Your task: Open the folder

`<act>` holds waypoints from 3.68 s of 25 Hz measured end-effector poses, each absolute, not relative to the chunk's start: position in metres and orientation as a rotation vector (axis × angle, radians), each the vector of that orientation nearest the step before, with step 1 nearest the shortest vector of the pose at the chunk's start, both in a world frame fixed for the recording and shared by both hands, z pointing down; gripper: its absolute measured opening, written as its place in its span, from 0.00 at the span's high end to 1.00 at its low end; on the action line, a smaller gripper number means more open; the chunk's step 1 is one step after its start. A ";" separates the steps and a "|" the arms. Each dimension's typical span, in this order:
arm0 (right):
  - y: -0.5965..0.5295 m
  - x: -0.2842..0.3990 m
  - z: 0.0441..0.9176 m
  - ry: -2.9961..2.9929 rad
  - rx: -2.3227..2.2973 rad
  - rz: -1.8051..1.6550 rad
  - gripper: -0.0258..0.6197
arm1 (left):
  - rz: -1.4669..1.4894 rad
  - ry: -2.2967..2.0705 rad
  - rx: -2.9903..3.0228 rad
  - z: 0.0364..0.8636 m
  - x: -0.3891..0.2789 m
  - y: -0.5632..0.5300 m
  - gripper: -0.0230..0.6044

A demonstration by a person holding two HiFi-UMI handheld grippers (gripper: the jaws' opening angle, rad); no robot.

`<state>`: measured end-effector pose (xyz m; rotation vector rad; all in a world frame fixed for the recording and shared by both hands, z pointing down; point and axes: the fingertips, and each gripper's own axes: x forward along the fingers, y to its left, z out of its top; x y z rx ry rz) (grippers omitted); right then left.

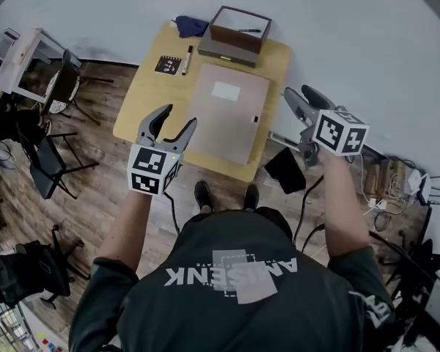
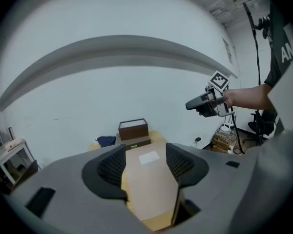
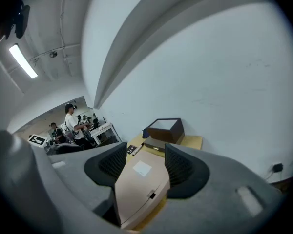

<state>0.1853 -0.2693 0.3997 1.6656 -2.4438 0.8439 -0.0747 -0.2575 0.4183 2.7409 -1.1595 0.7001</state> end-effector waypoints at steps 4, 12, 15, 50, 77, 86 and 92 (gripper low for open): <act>-0.276 0.182 0.444 -2.405 1.623 0.935 0.61 | 0.835 -1.063 2.752 0.456 -0.063 -0.242 0.56; -0.279 0.172 0.535 -2.285 1.481 1.210 0.61 | 1.007 -0.945 2.714 0.514 -0.047 -0.218 0.55; -0.281 0.172 0.563 -2.238 1.447 1.263 0.61 | 1.061 -0.918 2.694 0.534 -0.042 -0.209 0.55; -0.307 0.165 0.657 -2.105 1.353 1.588 0.61 | 1.878 -0.675 2.774 0.638 -0.031 -0.190 0.55; -0.307 0.164 0.664 -2.107 1.293 1.666 0.59 | 1.793 -0.818 2.896 0.607 -0.002 -0.201 0.54; -0.307 0.165 0.665 -2.114 1.267 1.642 0.59 | 1.470 -1.017 2.976 0.582 0.016 -0.202 0.56; -0.308 0.166 0.666 -2.121 1.255 1.631 0.59 | 1.290 -1.161 2.989 0.559 0.028 -0.201 0.62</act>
